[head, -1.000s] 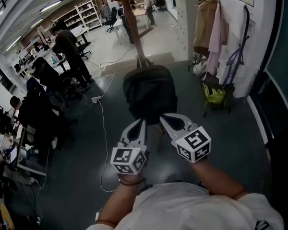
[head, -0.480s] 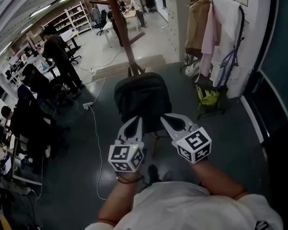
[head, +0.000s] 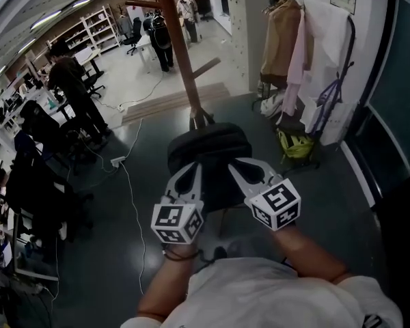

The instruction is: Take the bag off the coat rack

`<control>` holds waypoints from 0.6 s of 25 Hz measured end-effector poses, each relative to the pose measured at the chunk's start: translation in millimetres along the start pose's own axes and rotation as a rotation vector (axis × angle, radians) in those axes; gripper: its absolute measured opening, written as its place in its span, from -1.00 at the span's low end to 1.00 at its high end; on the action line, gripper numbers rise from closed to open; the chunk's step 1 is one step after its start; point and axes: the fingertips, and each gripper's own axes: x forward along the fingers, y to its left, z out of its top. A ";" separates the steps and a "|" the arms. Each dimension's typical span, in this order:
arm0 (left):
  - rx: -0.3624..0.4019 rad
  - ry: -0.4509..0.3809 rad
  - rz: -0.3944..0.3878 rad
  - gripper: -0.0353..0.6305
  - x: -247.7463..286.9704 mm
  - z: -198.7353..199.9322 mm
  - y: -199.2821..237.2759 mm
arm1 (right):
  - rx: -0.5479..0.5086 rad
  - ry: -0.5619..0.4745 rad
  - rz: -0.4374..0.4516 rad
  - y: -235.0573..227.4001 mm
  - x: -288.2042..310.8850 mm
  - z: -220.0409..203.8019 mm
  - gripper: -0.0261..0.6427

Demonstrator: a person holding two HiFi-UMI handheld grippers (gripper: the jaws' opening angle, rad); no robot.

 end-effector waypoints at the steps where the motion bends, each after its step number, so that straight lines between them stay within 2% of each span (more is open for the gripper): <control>1: 0.001 0.001 -0.007 -0.88 6.6 2.7 10.9 | -0.004 0.000 -0.007 -2.7 13.8 2.6 -0.85; 10: 0.050 0.021 -0.095 -0.88 56.5 18.4 86.3 | -0.016 -0.007 -0.081 -35.9 120.3 23.2 -0.80; 13: 0.119 0.019 -0.111 -0.88 65.9 23.8 98.4 | -0.014 -0.006 -0.120 -50.4 142.2 26.1 -0.79; 15: 0.122 0.016 -0.142 -0.88 71.9 22.7 102.4 | -0.019 -0.006 -0.148 -59.7 153.1 27.6 -0.79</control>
